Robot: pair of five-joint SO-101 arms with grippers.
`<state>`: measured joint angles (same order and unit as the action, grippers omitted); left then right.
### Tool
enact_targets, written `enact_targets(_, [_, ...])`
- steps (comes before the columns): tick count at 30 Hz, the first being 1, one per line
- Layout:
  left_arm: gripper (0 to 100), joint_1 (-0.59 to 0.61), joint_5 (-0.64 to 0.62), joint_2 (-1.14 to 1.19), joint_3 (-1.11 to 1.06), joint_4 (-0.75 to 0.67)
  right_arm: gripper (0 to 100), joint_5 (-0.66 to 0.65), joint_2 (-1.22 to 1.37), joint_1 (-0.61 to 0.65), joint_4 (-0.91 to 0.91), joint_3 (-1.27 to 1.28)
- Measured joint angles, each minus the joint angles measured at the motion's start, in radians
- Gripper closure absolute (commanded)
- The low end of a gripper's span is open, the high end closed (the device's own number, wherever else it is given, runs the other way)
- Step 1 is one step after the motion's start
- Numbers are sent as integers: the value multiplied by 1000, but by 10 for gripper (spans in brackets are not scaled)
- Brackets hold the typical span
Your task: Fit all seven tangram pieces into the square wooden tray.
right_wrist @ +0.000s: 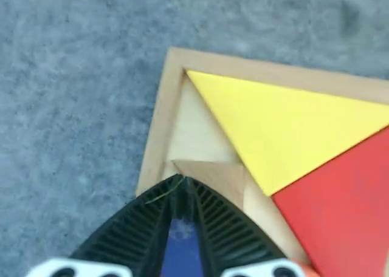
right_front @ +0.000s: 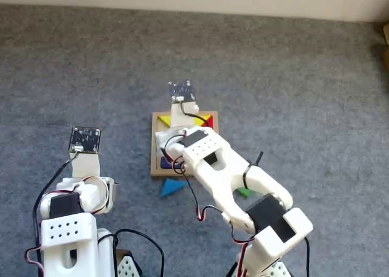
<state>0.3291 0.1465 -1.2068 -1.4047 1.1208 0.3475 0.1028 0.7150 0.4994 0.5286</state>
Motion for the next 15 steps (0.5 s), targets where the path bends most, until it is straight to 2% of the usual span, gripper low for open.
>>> enact_targets(10, [779,0,0,0,0,0,991,0,61,-8,-183,0])
enact_targets(15, [779,0,0,0,0,0,991,0,114,-8,-206,0])
